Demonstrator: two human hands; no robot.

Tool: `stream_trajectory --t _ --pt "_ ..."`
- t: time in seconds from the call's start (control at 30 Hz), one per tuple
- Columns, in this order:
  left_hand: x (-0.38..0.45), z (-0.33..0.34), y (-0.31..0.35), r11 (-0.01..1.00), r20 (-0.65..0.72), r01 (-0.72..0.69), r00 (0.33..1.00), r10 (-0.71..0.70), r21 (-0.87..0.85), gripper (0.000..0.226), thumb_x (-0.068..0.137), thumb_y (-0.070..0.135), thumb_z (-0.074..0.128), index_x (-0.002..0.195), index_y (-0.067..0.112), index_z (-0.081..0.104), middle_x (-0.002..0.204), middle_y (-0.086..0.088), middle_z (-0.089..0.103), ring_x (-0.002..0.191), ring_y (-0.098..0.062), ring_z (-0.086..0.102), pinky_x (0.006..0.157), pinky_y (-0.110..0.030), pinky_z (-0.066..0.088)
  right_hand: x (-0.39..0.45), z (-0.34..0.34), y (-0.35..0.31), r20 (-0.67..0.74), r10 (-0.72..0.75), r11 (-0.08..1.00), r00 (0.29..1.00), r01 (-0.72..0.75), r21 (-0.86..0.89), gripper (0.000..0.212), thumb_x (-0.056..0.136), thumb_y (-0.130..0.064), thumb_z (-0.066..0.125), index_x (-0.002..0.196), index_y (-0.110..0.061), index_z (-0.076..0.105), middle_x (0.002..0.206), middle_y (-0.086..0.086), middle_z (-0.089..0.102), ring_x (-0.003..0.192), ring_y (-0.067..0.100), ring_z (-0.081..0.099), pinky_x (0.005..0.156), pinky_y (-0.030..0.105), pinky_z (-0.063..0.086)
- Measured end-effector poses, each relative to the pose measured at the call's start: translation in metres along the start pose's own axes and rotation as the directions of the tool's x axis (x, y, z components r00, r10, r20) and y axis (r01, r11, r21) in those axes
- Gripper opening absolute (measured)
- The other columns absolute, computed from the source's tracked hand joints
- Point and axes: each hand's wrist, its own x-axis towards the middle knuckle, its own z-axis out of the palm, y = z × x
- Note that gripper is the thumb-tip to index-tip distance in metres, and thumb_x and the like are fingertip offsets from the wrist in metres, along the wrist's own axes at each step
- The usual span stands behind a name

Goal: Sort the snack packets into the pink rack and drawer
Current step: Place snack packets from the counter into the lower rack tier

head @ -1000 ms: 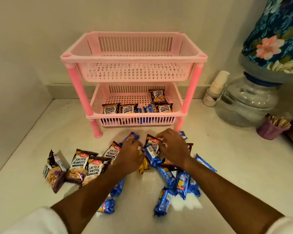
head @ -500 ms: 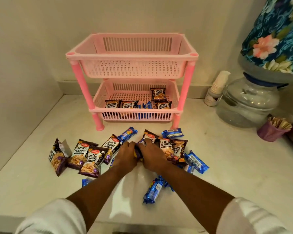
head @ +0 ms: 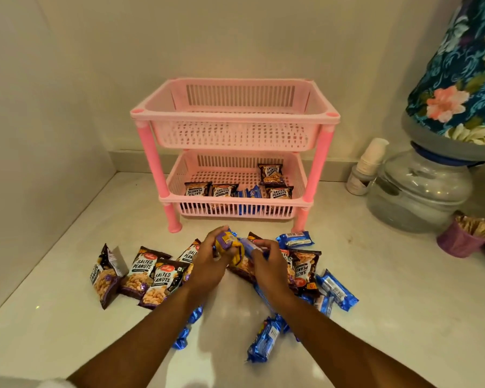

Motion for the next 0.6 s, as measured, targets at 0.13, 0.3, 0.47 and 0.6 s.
stream_trajectory --t 0.13,0.3,0.47,0.6 --pt "0.018 0.005 0.022 0.917 0.108 0.178 0.983 -0.148 -0.358 0.03 0.096 0.008 0.058 0.122 0.023 0.06 0.103 -0.002 0.067 0.074 -0.004 0.067 0.064 -0.017 0.052 0.01 0.007 -0.029 0.132 0.312 0.757 0.941 -0.33 0.564 0.022 0.096 -0.013 0.053 0.117 -0.007 0.057 0.106 0.013 0.064 0.087 0.024 0.065 0.079 0.045 0.06" --pt "0.047 0.0 0.037 0.755 0.198 0.289 0.957 -0.212 -0.589 0.016 0.092 0.007 0.061 0.103 0.013 0.052 0.091 -0.01 0.066 0.075 -0.02 0.063 0.072 -0.034 0.054 0.028 0.018 -0.049 0.128 0.236 0.811 0.963 -0.268 0.521 0.023 0.09 -0.015 0.061 0.112 -0.013 0.061 0.101 0.013 0.067 0.086 0.024 0.061 0.063 0.034 0.053" --pt "0.078 -0.016 0.045 0.834 0.152 0.219 0.975 -0.164 -0.506 0.045 0.075 0.001 0.079 0.098 0.015 0.043 0.101 -0.018 0.061 0.079 -0.029 0.063 0.079 -0.046 0.054 0.052 0.026 -0.074 0.164 0.119 0.851 0.979 -0.186 0.492 0.029 0.084 -0.008 0.07 0.112 -0.004 0.065 0.099 0.013 0.075 0.086 0.025 0.072 0.072 0.038 0.059" --pt "0.102 -0.039 0.054 0.904 0.167 0.164 0.98 -0.105 -0.394 0.064 0.075 0.003 0.081 0.121 0.013 0.037 0.108 -0.007 0.059 0.098 -0.027 0.066 0.087 -0.04 0.059 0.078 0.041 -0.086 0.124 0.122 0.905 0.985 -0.162 0.394 0.041 0.078 -0.017 0.08 0.114 -0.004 0.065 0.106 0.014 0.075 0.099 0.031 0.073 0.092 0.05 0.057"
